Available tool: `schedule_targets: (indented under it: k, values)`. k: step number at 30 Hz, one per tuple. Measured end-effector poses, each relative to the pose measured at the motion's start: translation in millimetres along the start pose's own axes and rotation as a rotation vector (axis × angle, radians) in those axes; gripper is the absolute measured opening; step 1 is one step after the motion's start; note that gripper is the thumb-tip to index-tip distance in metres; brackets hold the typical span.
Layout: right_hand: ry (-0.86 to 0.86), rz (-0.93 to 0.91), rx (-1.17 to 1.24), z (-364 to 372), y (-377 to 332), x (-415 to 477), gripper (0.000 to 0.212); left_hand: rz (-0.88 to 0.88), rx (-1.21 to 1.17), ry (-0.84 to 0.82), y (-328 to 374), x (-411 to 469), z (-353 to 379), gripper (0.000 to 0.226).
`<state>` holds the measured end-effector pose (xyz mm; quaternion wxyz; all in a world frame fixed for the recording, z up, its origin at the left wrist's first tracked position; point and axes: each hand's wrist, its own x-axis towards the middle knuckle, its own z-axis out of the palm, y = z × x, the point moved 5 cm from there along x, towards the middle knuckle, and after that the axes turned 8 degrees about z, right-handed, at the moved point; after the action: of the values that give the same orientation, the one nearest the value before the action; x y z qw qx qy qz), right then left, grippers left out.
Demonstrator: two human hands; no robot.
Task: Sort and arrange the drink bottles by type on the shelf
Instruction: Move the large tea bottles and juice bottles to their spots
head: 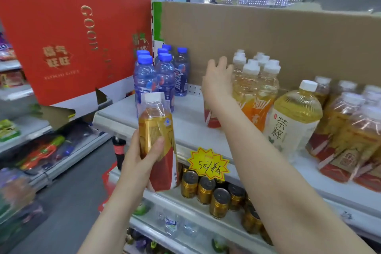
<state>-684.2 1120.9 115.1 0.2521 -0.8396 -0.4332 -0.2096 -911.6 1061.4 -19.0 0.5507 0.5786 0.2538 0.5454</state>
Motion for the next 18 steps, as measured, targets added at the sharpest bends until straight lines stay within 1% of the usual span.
schedule_targets:
  k: [2, 5, 8, 9, 12, 13, 15, 16, 18]
  values:
    - [0.018, -0.017, 0.100, -4, -2, -6, 0.028, -0.004, -0.021, -0.012, 1, 4, -4, 0.038]
    - [-0.039, 0.015, 0.296, -11, 4, -13, 0.022, -0.020, -0.048, -0.058, 0, 9, -6, 0.039]
    - [-0.089, 0.077, 0.484, -21, 11, -19, 0.022, -0.025, -0.071, -0.111, -4, 14, -6, 0.063]
    - [-0.109, 0.079, 0.523, -24, 10, -22, 0.023, -0.028, -0.081, -0.121, -5, 16, -5, 0.066]
    - [-0.117, 0.065, 0.548, -21, 4, -38, 0.036, -0.031, -0.115, -0.138, -7, 18, -2, 0.063]
    - [-0.122, 0.072, 0.577, -15, 4, -46, 0.048, -0.034, -0.125, -0.142, -7, 19, -2, 0.062]
    - [-0.170, 0.112, 0.696, 0, 8, -67, 0.077, -0.048, -0.126, -0.145, -10, 20, -4, 0.063]
    - [-0.169, 0.134, 0.757, 7, 11, -75, 0.086, -0.056, -0.128, -0.147, -10, 20, -4, 0.065]
    - [-0.134, 0.174, 0.829, 9, 16, -84, 0.088, -0.064, -0.132, -0.151, -12, 20, -4, 0.065]
